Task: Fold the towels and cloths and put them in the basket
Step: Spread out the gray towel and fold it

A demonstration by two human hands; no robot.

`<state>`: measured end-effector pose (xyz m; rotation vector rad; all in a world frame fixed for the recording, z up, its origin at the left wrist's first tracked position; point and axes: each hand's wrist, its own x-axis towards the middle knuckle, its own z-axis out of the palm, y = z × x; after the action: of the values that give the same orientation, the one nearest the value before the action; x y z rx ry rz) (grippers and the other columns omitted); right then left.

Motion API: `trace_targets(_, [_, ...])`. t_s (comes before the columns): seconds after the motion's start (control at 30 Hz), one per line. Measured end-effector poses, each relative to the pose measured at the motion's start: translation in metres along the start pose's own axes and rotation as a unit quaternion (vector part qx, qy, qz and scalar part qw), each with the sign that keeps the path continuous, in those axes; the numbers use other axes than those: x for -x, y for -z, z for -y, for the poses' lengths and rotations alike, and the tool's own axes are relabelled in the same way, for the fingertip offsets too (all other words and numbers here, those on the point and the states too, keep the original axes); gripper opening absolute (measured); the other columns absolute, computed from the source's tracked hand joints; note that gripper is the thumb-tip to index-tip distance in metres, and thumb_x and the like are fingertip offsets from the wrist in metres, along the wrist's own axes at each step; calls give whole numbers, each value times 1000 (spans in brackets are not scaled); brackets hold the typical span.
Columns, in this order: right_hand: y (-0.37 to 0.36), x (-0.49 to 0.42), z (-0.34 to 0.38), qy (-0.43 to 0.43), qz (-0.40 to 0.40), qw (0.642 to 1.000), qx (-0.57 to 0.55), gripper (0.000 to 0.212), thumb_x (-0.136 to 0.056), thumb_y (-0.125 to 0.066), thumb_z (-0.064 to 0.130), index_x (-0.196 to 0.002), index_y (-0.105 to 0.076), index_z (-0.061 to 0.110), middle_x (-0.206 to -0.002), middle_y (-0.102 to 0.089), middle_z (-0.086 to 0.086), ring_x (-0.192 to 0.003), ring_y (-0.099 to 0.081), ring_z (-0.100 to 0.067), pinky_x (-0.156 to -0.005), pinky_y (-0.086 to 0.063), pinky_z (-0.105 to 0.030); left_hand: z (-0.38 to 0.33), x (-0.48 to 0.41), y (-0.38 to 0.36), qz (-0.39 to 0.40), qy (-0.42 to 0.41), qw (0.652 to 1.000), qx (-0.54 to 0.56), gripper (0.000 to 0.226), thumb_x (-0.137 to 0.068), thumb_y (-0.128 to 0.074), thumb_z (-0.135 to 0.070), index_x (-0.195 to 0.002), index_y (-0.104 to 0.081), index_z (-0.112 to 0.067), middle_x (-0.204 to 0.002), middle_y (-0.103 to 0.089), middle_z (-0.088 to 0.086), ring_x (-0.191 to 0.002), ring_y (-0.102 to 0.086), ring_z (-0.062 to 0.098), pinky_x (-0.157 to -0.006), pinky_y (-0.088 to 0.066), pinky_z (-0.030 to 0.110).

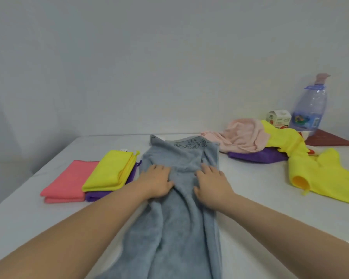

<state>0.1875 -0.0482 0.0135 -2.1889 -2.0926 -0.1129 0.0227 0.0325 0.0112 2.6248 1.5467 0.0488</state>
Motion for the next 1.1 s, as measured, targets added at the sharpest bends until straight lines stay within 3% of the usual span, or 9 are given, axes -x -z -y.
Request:
trace_targets(0.1, [3,42,11,25,49,998,11,40,-96,-37,38,-127,-43,14,-138,-41,-8,-128,-37,-27,-101,-33,-42,-10,26,4,2,-15,1000,-4,55,-93,-43,-51,-136,-39,-16,-145,-39,8,-135,-32,27,-109,-29,48])
trace_targets(0.27, [-5,68,-14,45,84,995,29,47,-100,-25,29,-147,-22,23,-157,-16,0,-142,-18,-22,-112,-16,-52,-30,72,-13,55,-6,997,-50,65,-96,-28,-57,-151,-10,-29,-159,-10,-1,-146,-8,24,-114,-10,52])
trace_targets(0.47, [20,54,-78,-32,54,976,207,51,-100,-25,26,-149,-16,29,-159,-5,-9,-145,-8,-31,-115,-7,-54,-37,99,-10,12,28,999,20,58,-98,-30,-48,-150,-16,-28,-157,-13,1,-144,-11,23,-111,-14,53])
trace_targets(0.53, [26,64,-67,-38,-12,982,187,52,-98,-31,20,-148,-19,21,-155,-18,-15,-140,-23,-32,-112,-20,-50,-45,110,-4,-69,26,997,-10,53,-95,-40,-42,-143,-31,-22,-147,-30,7,-134,-29,27,-105,-29,46])
trace_targets(0.63, [36,87,-35,12,-93,994,49,33,-92,-41,11,-123,-52,9,-130,-51,-13,-115,-49,-30,-88,-42,-37,-60,124,10,-146,-40,988,17,24,-91,-51,-32,-106,-56,-14,-115,-54,7,-109,-50,26,-84,-41,34])
trace_targets(0.73, [38,119,-15,42,-36,998,-17,24,-92,-43,19,-100,-63,8,-106,-65,-13,-97,-59,-29,-74,-42,-31,-83,145,24,-77,-111,990,44,25,-92,-52,-35,-73,-50,-19,-86,-62,2,-85,-55,23,-72,-41,31])
trace_targets(0.83, [44,147,-12,58,40,996,-46,24,-93,-45,27,-101,-61,10,-104,-66,-8,-95,-59,-25,-77,-43,-31,-101,174,32,-62,-153,986,17,44,-89,-54,-48,-59,-44,-18,-61,-49,-5,-67,-47,18,-62,-37,31])
trace_targets(1.0, [59,176,-21,94,160,976,-113,39,-80,-66,50,-101,-51,21,-101,-58,6,-90,-55,-15,-77,-43,-28,-119,216,28,83,-208,971,-90,51,-75,-60,-66,-72,-61,-15,-67,-63,2,-65,-55,18,-62,-44,33])
trace_targets(1.1, [55,181,-27,131,196,969,-79,37,-75,-72,41,-97,-45,28,-98,-54,8,-87,-52,-14,-75,-43,-28,-120,218,27,98,-213,965,-119,32,-78,-64,-51,-80,-57,-21,-74,-63,-2,-65,-53,16,-58,-42,29])
